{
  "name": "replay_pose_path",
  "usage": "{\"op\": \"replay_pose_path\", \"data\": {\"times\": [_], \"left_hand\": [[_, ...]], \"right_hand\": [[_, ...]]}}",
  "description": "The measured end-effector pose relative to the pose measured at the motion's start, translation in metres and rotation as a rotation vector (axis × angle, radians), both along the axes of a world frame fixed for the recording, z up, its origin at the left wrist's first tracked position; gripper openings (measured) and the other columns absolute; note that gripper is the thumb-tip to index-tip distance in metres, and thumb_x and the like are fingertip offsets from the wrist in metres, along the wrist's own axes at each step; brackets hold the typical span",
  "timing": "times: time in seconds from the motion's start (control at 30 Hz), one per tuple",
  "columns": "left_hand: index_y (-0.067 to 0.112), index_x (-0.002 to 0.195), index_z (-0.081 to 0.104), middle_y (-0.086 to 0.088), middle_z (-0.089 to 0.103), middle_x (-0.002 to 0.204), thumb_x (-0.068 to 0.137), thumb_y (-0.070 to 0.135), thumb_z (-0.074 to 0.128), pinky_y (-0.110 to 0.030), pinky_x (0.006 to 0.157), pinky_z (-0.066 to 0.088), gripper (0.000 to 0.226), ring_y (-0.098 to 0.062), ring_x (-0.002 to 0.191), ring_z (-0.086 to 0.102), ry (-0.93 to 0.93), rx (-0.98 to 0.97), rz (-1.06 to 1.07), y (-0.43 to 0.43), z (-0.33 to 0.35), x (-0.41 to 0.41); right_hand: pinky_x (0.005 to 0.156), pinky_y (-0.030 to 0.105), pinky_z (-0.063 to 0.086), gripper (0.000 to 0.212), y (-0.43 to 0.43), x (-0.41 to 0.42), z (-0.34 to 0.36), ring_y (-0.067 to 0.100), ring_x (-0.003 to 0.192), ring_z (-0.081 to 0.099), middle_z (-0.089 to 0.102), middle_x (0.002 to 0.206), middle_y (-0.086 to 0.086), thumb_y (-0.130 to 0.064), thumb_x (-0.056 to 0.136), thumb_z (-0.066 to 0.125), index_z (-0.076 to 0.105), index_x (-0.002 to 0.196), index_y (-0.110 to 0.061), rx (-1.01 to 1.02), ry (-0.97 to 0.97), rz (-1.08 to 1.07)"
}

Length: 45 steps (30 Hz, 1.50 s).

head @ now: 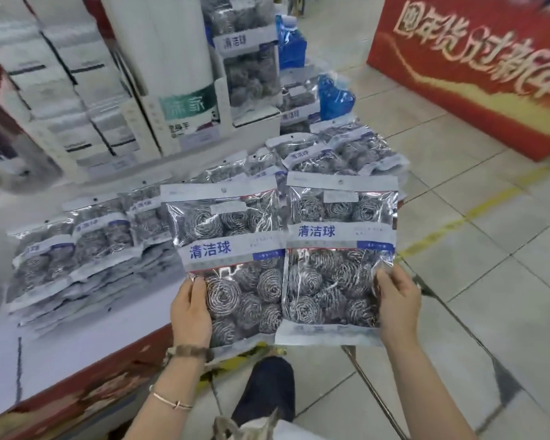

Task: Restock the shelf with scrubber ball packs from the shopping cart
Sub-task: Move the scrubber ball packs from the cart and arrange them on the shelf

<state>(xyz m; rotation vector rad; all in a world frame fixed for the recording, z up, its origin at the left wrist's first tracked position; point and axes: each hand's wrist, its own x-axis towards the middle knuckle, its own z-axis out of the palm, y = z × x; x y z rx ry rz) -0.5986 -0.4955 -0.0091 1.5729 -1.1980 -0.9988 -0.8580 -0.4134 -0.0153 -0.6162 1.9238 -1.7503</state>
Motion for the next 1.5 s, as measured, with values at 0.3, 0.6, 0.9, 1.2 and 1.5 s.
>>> {"op": "replay_pose_path", "data": {"times": [0.3, 0.6, 0.9, 1.2, 1.5], "left_hand": [[0.019, 0.074, 0.05, 0.005, 0.049, 0.072, 0.097, 0.018, 0.041, -0.027, 0.062, 0.033, 0.025, -0.018, 0.072, 0.045, 0.055, 0.065, -0.093, -0.109, 0.0, -0.093], [0.015, 0.066, 0.042, 0.0, 0.038, 0.064, 0.097, 0.018, 0.041, -0.021, 0.053, 0.027, 0.031, -0.011, 0.057, 0.033, 0.006, 0.104, -0.117, -0.186, 0.007, -0.167], [0.014, 0.081, 0.058, 0.0, 0.051, 0.078, 0.095, 0.024, 0.044, -0.021, 0.062, 0.033, 0.022, -0.012, 0.07, 0.044, -0.013, 0.18, 0.036, -0.243, -0.005, -0.26], [0.011, 0.082, 0.058, -0.004, 0.05, 0.071, 0.096, 0.028, 0.043, -0.026, 0.062, 0.034, 0.026, -0.02, 0.076, 0.045, -0.017, 0.258, 0.298, -0.284, -0.007, -0.352], [0.024, 0.082, 0.052, 0.011, 0.047, 0.081, 0.096, 0.027, 0.043, -0.027, 0.073, 0.035, 0.016, -0.011, 0.082, 0.043, -0.072, 0.358, 0.413, -0.307, -0.024, -0.38]], "right_hand": [[0.055, 0.019, 0.028, 0.035, -0.088, -0.093, 0.008, 0.004, 0.056, 0.032, 0.038, 0.056, -0.011, 0.002, 0.091, 0.051, 0.047, 0.062, -0.017, -0.044, 0.018, -0.059], [0.051, 0.011, 0.029, 0.033, -0.166, -0.172, 0.006, -0.002, 0.053, 0.034, 0.044, 0.051, -0.017, 0.005, 0.089, 0.051, 0.047, 0.064, -0.017, -0.02, 0.028, -0.079], [0.056, 0.015, 0.037, 0.026, -0.267, -0.281, -0.007, 0.004, 0.06, 0.042, 0.049, 0.068, -0.001, -0.002, 0.09, 0.054, 0.056, 0.07, -0.019, 0.05, 0.024, 0.086], [0.05, 0.018, 0.038, 0.02, -0.373, -0.393, -0.003, 0.033, 0.063, 0.039, 0.04, 0.076, 0.034, 0.0, 0.09, 0.054, 0.048, 0.094, 0.019, 0.179, 0.043, 0.383], [0.054, 0.018, 0.036, 0.007, -0.431, -0.414, -0.034, 0.014, 0.066, 0.042, 0.048, 0.074, 0.009, -0.001, 0.091, 0.052, 0.059, 0.09, 0.003, 0.289, -0.007, 0.596]]}}
